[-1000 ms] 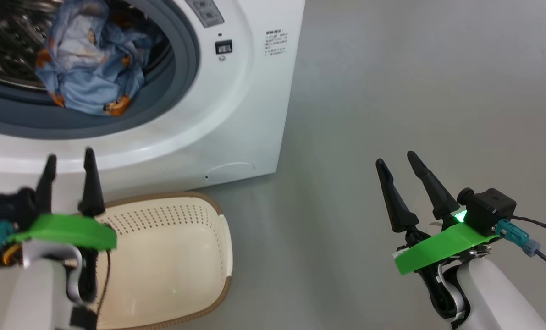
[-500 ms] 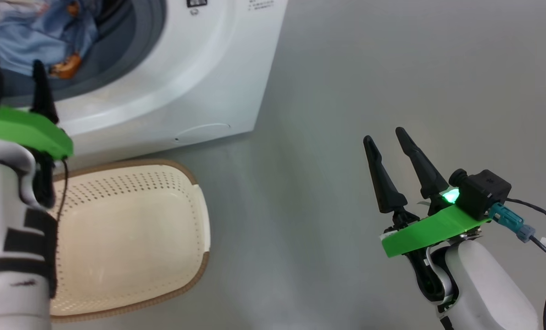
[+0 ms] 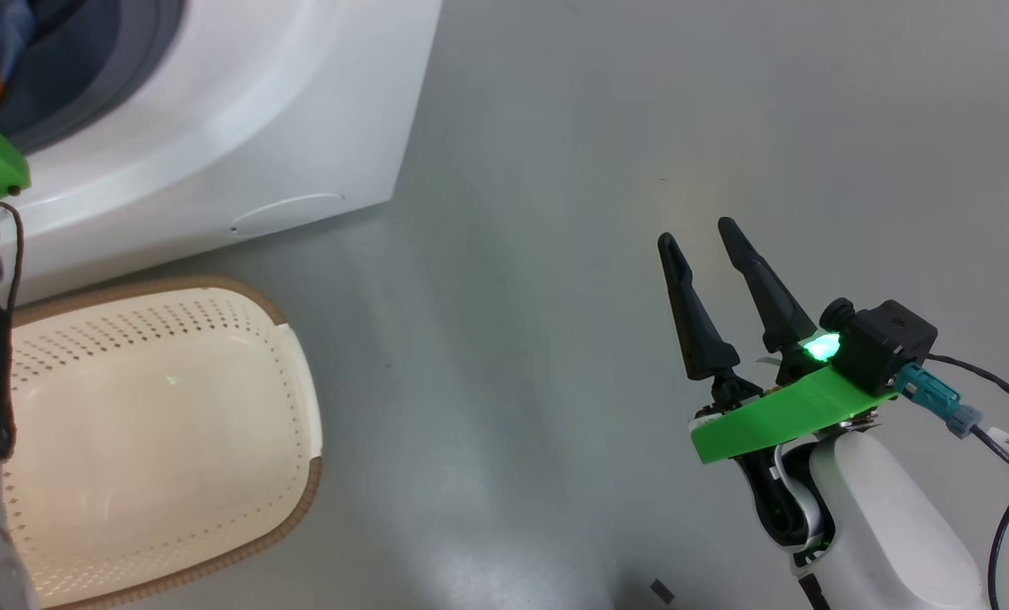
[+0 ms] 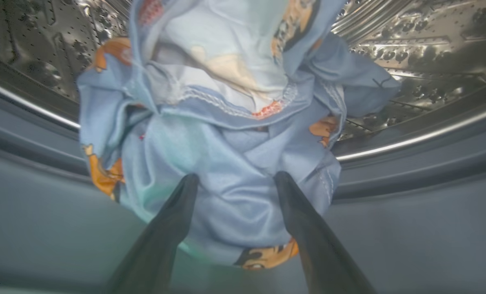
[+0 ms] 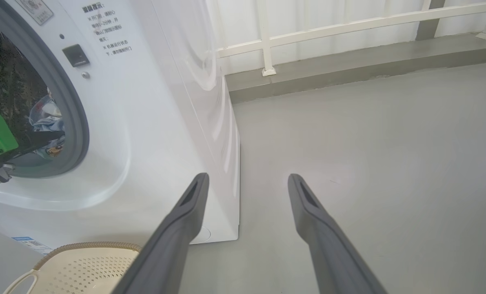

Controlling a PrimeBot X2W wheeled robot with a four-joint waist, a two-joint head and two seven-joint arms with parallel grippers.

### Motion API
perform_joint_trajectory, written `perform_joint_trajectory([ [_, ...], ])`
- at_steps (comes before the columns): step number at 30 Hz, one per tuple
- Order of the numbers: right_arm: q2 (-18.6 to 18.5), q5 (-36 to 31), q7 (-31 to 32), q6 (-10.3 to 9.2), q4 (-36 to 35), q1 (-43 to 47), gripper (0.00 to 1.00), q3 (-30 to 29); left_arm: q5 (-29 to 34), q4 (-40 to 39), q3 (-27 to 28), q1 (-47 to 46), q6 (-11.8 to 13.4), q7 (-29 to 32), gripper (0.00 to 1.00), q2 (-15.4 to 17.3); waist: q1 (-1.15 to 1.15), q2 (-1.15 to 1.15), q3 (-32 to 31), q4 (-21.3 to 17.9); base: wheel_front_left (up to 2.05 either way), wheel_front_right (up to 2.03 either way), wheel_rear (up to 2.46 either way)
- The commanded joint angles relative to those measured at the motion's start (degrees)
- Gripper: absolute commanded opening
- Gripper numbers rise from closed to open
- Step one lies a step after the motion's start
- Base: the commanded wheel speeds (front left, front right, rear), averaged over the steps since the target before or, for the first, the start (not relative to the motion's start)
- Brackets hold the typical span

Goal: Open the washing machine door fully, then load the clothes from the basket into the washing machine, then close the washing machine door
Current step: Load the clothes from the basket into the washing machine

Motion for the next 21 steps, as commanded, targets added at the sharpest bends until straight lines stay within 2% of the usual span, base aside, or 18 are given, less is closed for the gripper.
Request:
perform_joint_trajectory([
  [1, 0.1, -0.1, -0.4, 0.26, -1.5, -0.1, 1.0, 0.8, 0.6, -0.6, 0.1, -0.8, 0.5, 0.4, 1.0, 2.3, 0.0, 0.0, 0.7, -0.8, 0.0, 0.0, 0.0],
  [3, 0.2, -0.1, -0.4, 0.26, -1.5, 0.0, 1.0, 0.7, 0.9, 0.6, -0.4, -1.8, 0.7, 0.9, 1.0, 2.4, 0.0, 0.0, 0.9, -1.1, 0.0, 0.0, 0.0],
  [4, 0.3, -0.1, -0.4, 0.26, -1.5, 0.0, 1.0, 0.7, 0.9, 1.0, -0.5, -2.2, 0.7, 0.8, 0.88, 2.5, 0.0, 0.0, 0.9, -1.1, 0.0, 0.0, 0.0],
  [5, 0.3, -0.1, -0.4, 0.26, -1.5, 0.0, 1.0, 0.7, 0.9, 1.5, -0.7, -2.5, 0.7, 0.7, 0.5, 2.6, 0.0, 0.0, 1.0, -1.2, 0.0, 0.0, 0.0],
  [6, 0.3, -0.2, -0.4, 0.26, -1.5, 0.1, 1.0, 0.7, 1.0, 1.8, -0.8, -2.8, 0.7, 0.5, 0.33, 2.6, 0.0, 0.0, 1.0, -1.2, 0.0, 0.0, 0.0],
  [7, 0.4, -0.2, -0.4, 0.26, -1.6, 0.1, 1.0, 0.7, 1.1, 2.0, -1.1, -3.0, 0.5, 0.0, 0.0, 2.7, 0.0, 0.0, 1.1, -1.2, 0.0, 0.0, 0.0],
  [14, 0.5, -0.2, -0.4, 0.26, -1.8, 0.1, 1.0, 0.9, 1.9, 2.1, -2.8, -5.9, -1.8, -5.7, 0.0, 3.8, 0.0, 0.0, 2.2, -1.2, 0.0, 0.0, 0.0],
  [21, 0.6, 0.3, -0.4, 0.26, -2.7, -0.2, 1.0, 1.6, 3.5, 1.7, -5.2, -11.9, -3.6, -7.4, 0.0, 6.1, 0.0, 0.0, 6.3, -2.5, 0.0, 0.0, 0.0],
])
